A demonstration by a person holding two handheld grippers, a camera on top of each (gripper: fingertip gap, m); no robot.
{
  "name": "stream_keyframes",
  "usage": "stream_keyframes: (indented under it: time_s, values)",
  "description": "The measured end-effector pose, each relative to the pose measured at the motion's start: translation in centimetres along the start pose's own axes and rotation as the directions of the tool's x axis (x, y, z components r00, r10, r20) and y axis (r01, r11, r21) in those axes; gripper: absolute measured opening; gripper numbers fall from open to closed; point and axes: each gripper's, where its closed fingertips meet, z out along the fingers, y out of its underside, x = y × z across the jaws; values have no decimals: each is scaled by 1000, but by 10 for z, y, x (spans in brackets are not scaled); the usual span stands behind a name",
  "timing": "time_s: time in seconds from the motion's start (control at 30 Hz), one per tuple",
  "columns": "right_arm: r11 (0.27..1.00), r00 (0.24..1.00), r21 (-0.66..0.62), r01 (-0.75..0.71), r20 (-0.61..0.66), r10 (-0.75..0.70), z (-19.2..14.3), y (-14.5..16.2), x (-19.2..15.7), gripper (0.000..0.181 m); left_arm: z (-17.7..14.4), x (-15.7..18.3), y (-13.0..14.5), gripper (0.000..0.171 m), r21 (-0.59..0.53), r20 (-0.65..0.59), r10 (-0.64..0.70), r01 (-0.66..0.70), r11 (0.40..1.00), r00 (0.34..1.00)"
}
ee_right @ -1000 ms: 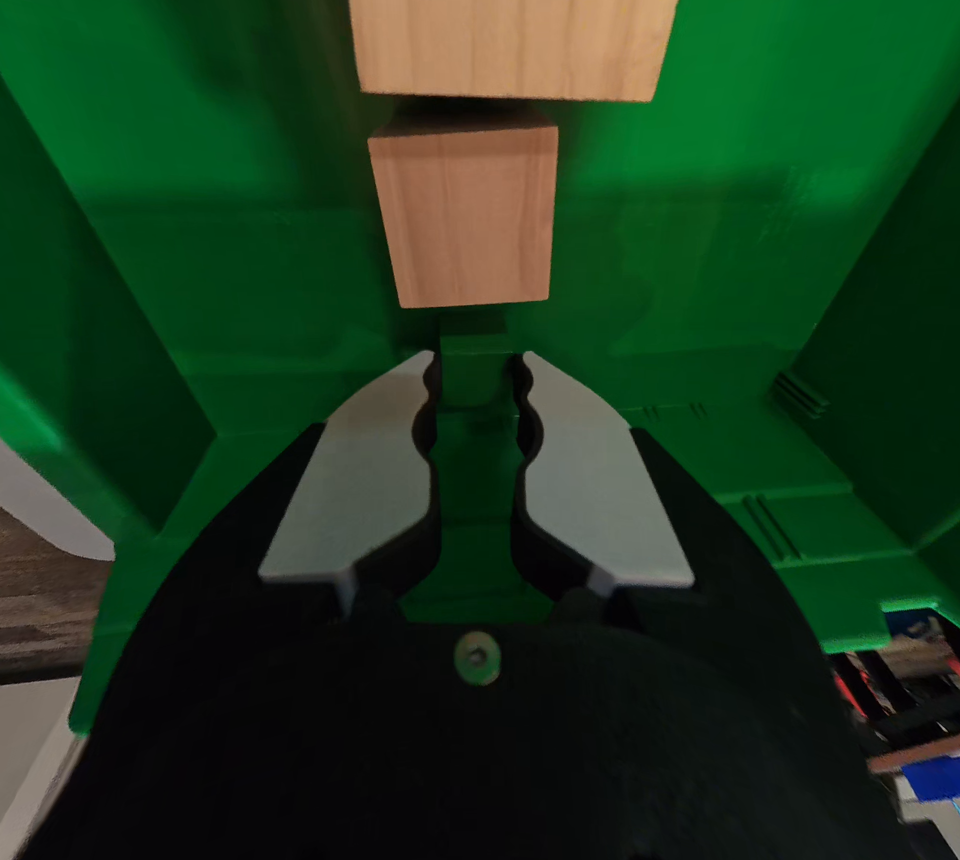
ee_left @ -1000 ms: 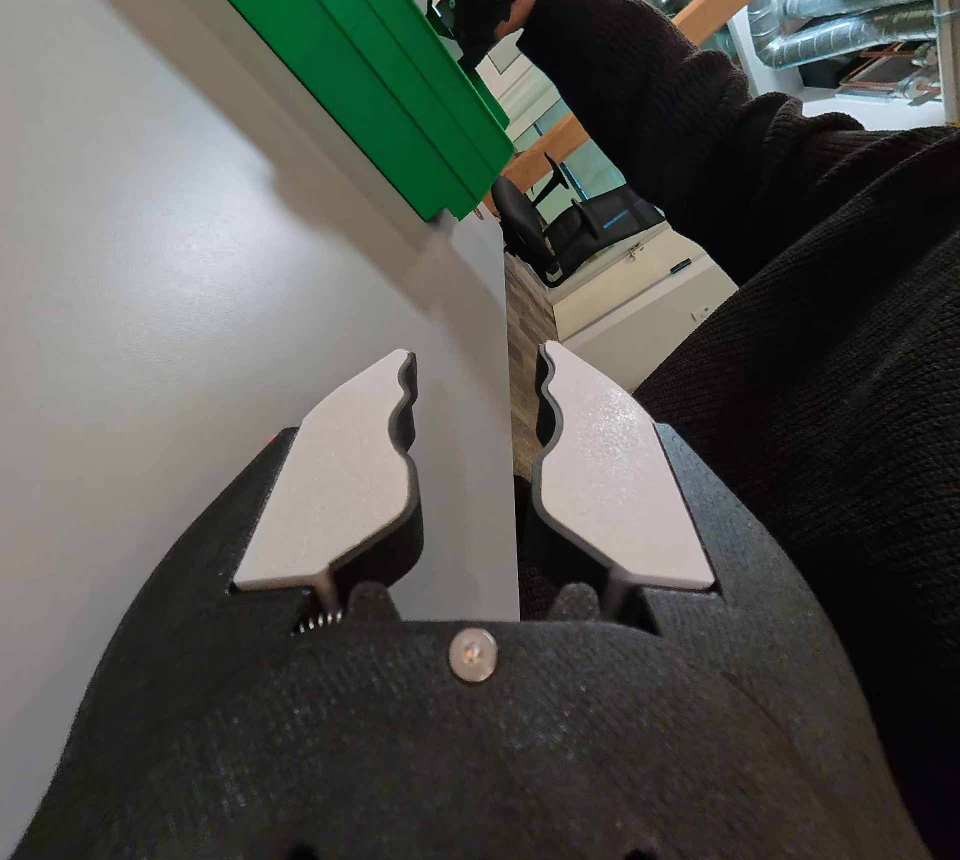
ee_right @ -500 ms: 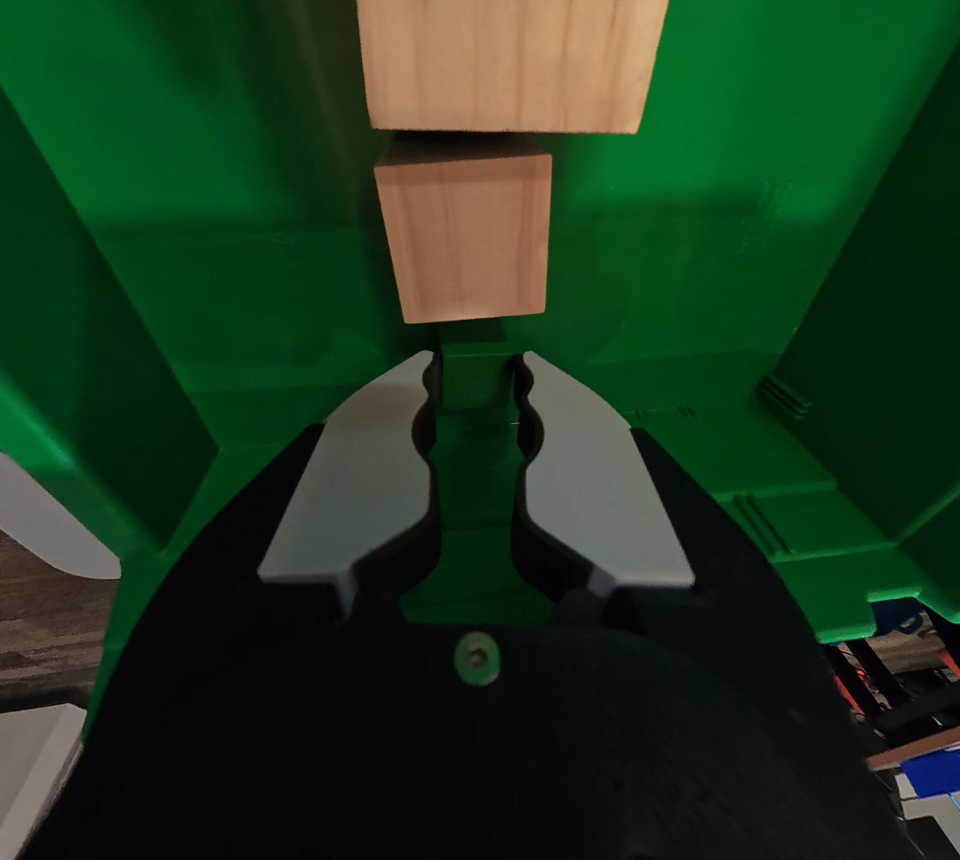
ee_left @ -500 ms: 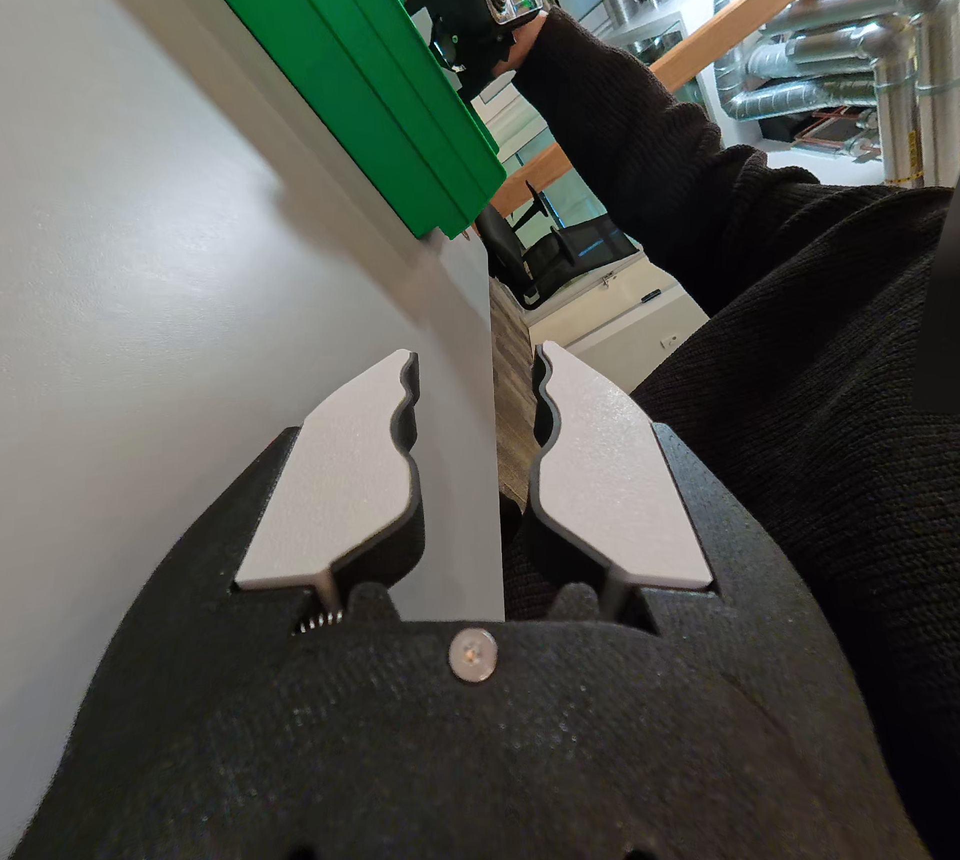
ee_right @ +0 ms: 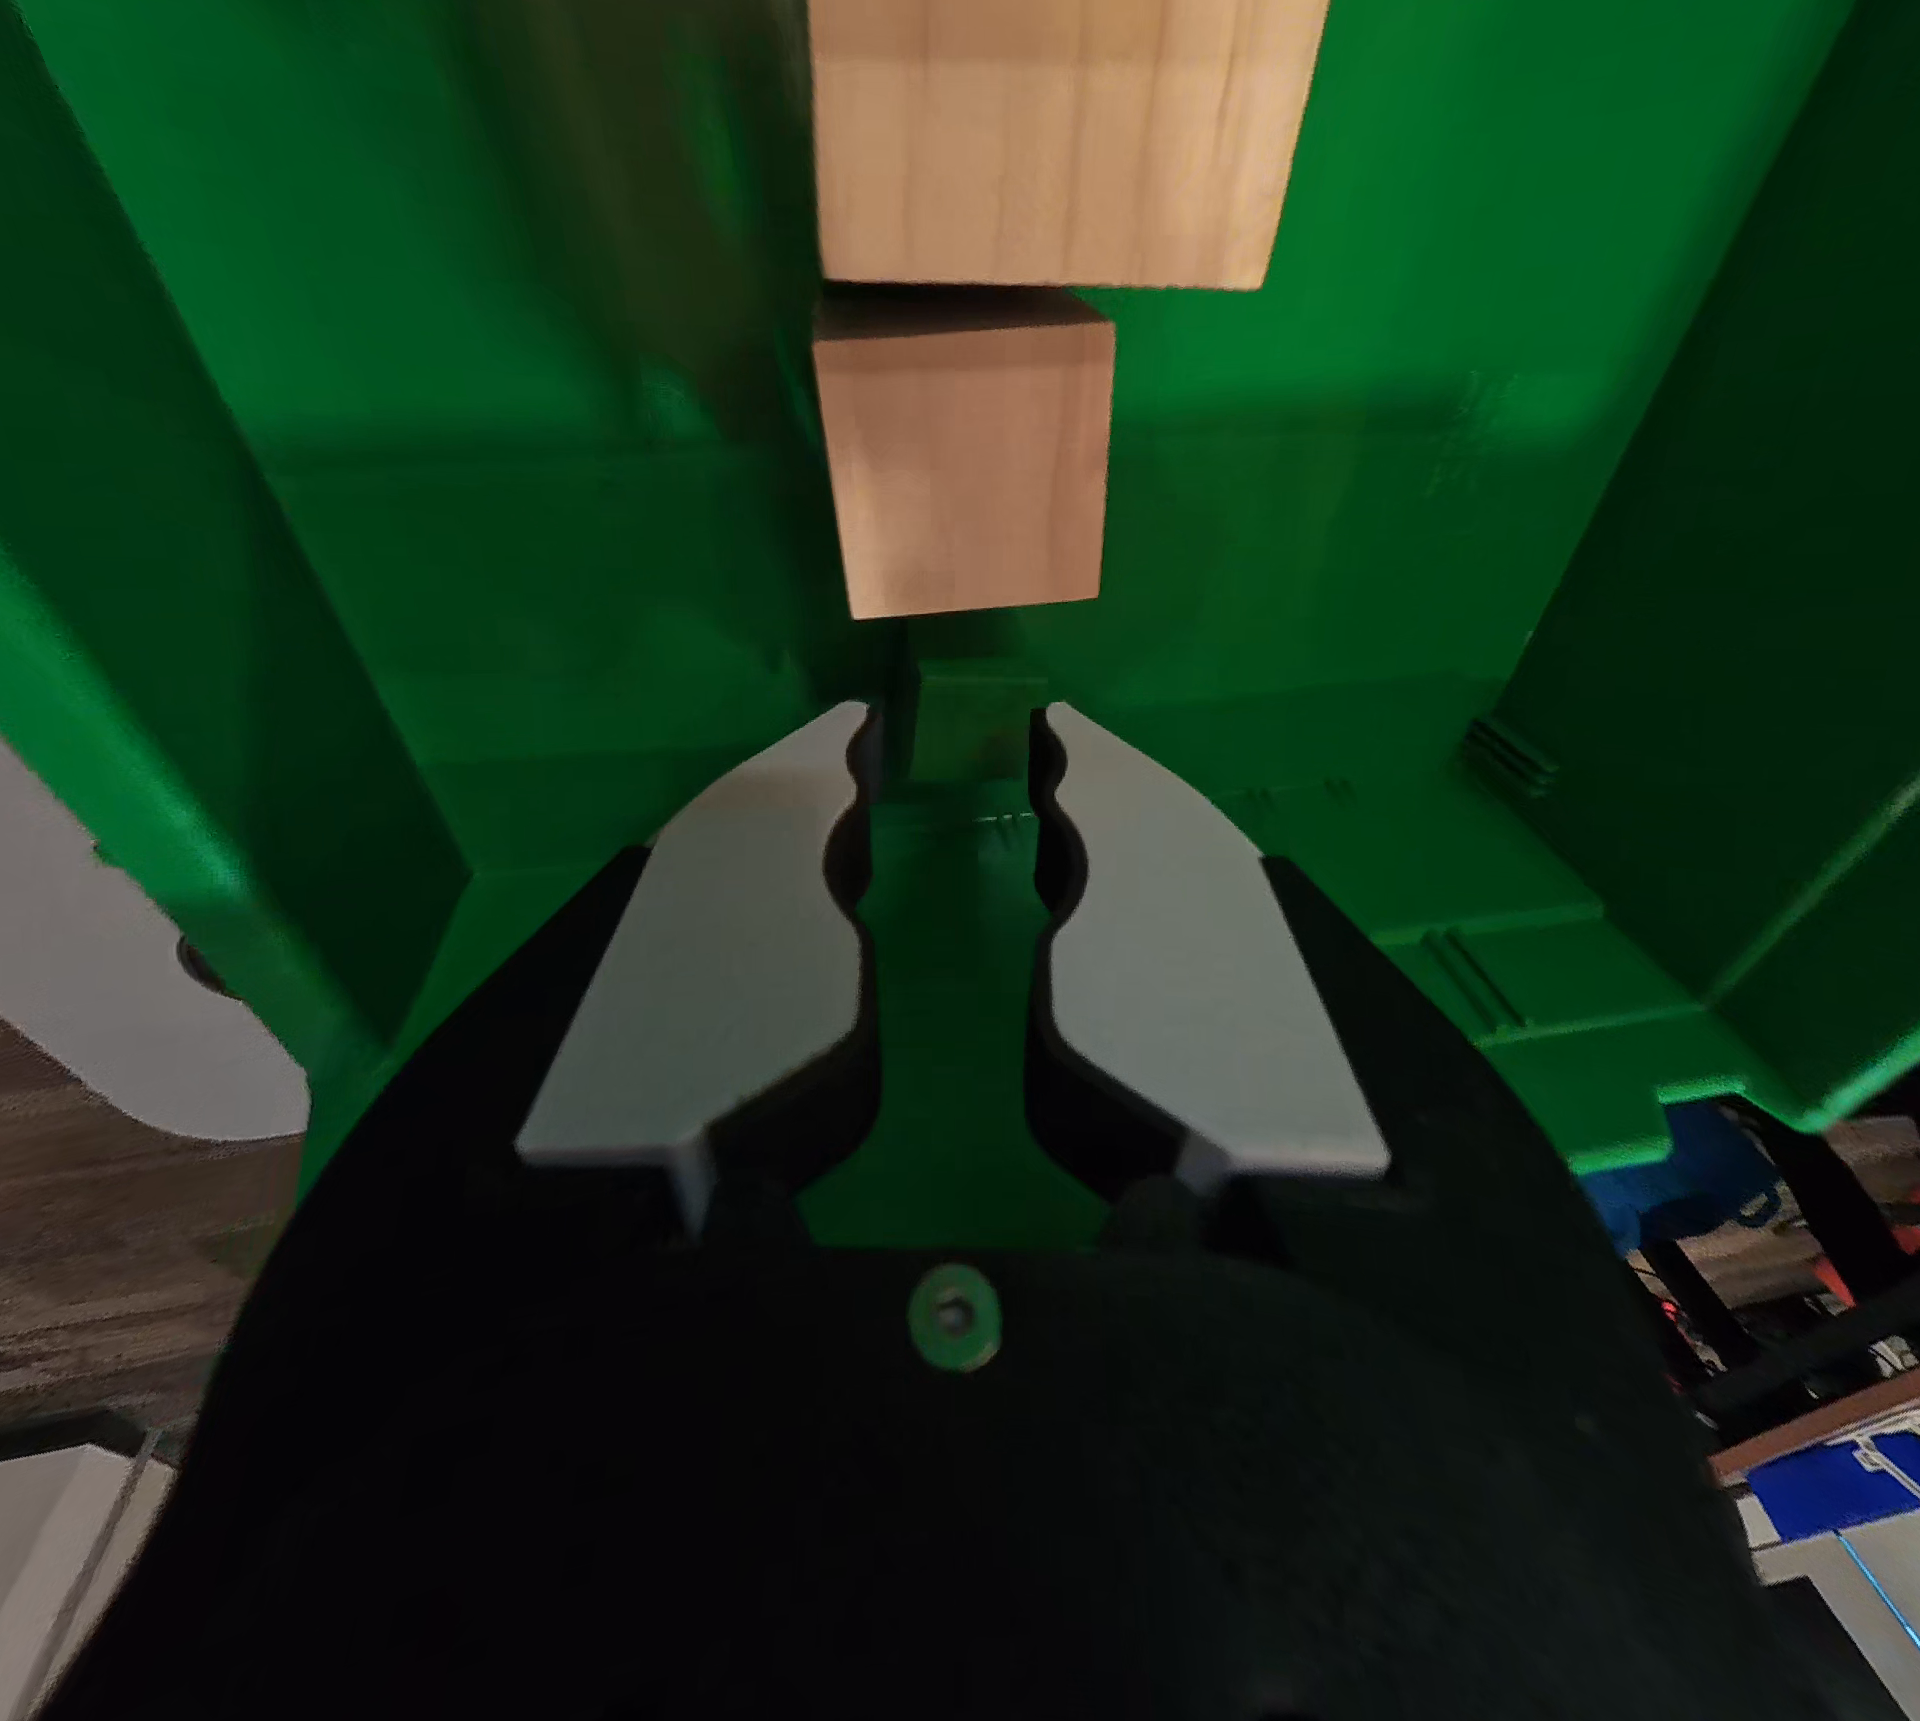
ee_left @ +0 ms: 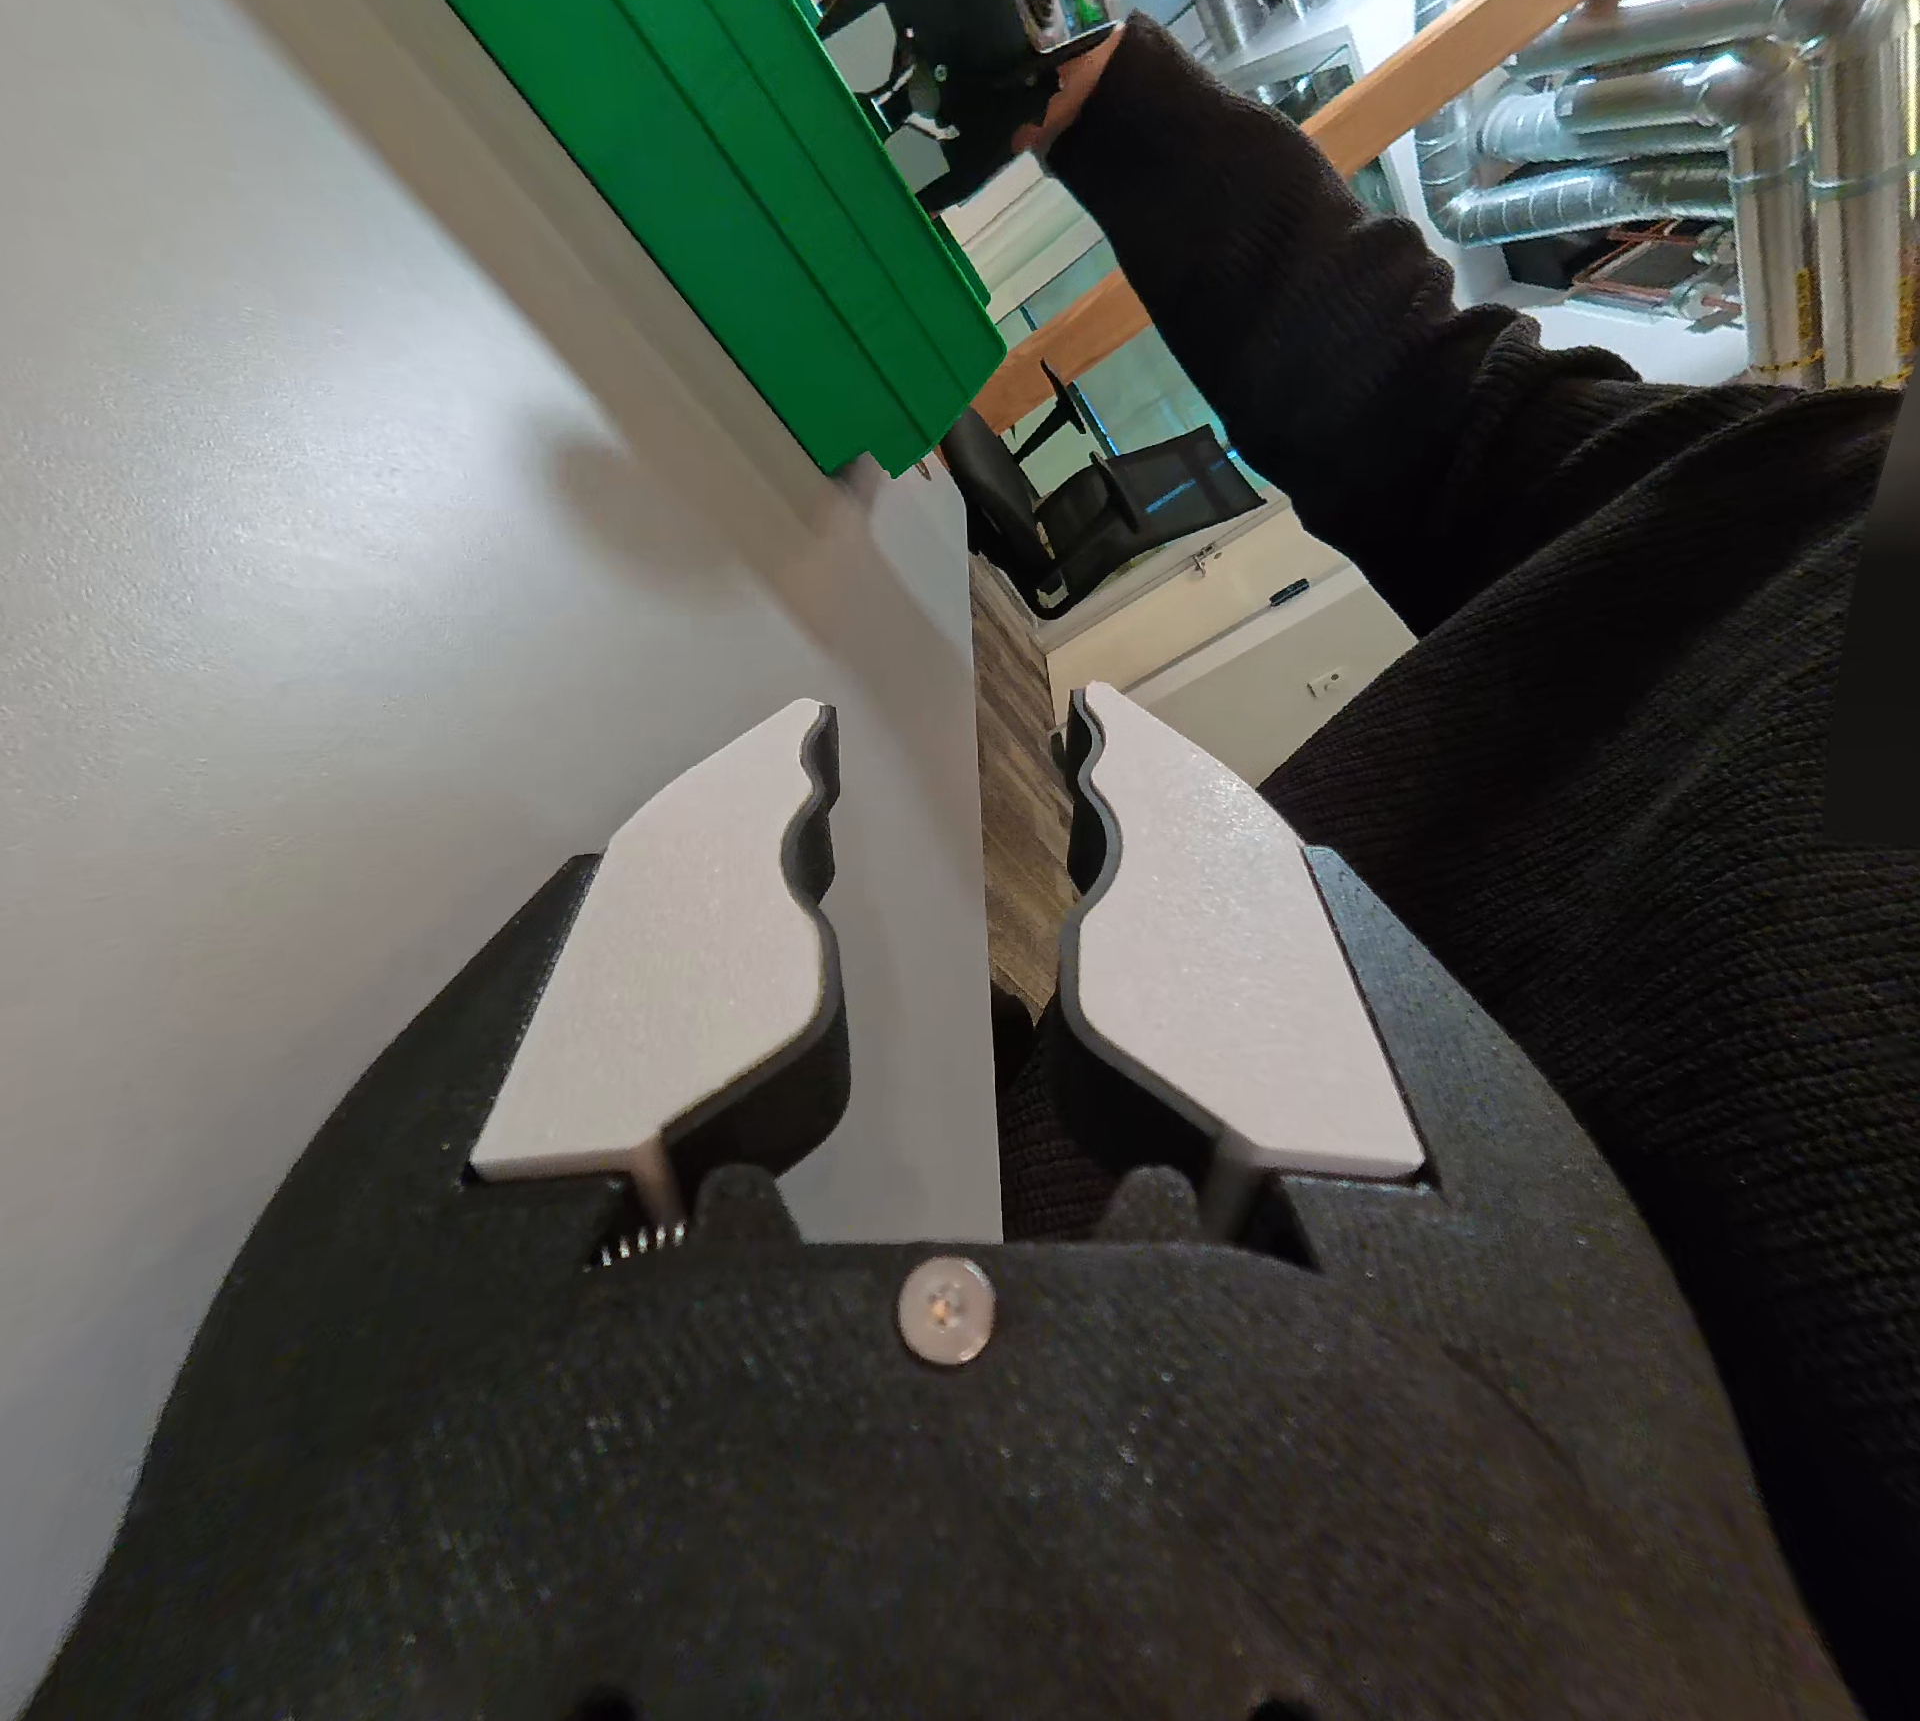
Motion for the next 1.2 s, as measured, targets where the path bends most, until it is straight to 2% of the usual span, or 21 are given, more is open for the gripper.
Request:
stream_keyframes:
  time_s: [0.1,0.17,0.23,0.27,0.33,0.4,0.47,0.53,0.57,0.63,0.7,0.77,0.8,0.83,0.87,0.93,0.97,1.0,1.07,1.1,1.2]
  values:
    - [1000,998,0,4,-64,-4,-19,-4,2,27,0,1,2,42,-10,7,11,-11,1000,1000]
    - [999,991,44,-18,-134,24,-41,-13,7,25,0,2,4,42,-23,16,27,-26,999,1000]
    - [978,974,191,-88,-188,124,-72,-39,9,20,0,4,7,43,-40,25,46,-45,998,999]
    - [939,964,318,-133,-179,197,-92,-63,5,20,0,6,7,43,-48,26,54,-53,997,998]
    - [783,948,588,-203,-81,307,-139,-128,-13,23,0,10,7,44,-59,29,69,-67,996,997]
    - [573,934,785,-236,21,356,-185,-193,-36,28,0,15,4,45,-61,35,87,-85,995,996]
    - [379,918,887,-263,109,382,-213,-248,-58,30,-2,16,3,45,-74,81,111,-105,992,990]
    - [221,886,925,-308,194,422,-216,-293,-73,34,-9,10,5,45,-111,173,181,-164,980,968]
    - [150,858,926,-347,249,449,-210,-313,-77,38,-15,7,4,46,-128,222,226,-202,971,948]
    - [-36,759,875,-482,438,482,-200,-353,-76,45,-28,-2,-2,45,-153,333,309,-272,950,891]
    - [-260,670,773,-579,633,389,-207,-388,-75,62,-40,-6,-9,32,-175,393,318,-269,947,863]
    - [-493,569,629,-601,770,289,-216,-402,-64,62,-49,-5,-18,35,-126,409,259,-228,966,875]
    - [-587,531,550,-594,816,227,-216,-403,-59,62,-55,-5,-25,35,-73,421,229,-219,973,878]
    - [-632,500,489,-601,847,179,-210,-404,-56,63,-62,-6,-33,35,-18,428,201,-214,977,881]
    - [-626,489,467,-625,859,153,-200,-407,-58,66,-69,-7,-39,35,29,435,174,-206,978,883]
    - [-557,509,511,-654,843,176,-179,-407,-66,68,-83,-11,-48,34,70,455,153,-207,976,877]
    - [-558,556,557,-615,808,195,-179,-402,-68,63,-86,-12,-47,33,58,454,156,-204,977,877]
    - [-590,588,587,-554,778,222,-182,-392,-65,56,-87,-11,-44,33,30,439,161,-194,981,884]
    - [-671,614,584,-457,753,237,-195,-373,-57,53,-87,-8,-42,33,-1,427,187,-207,978,885]
    - [-680,627,585,-442,743,232,-198,-369,-57,53,-87,-6,-44,33,-1,432,203,-225,974,878]
    - [-618,612,629,-473,739,283,-183,-375,-55,60,-88,-3,-49,36,0,455,227,-255,967,861]
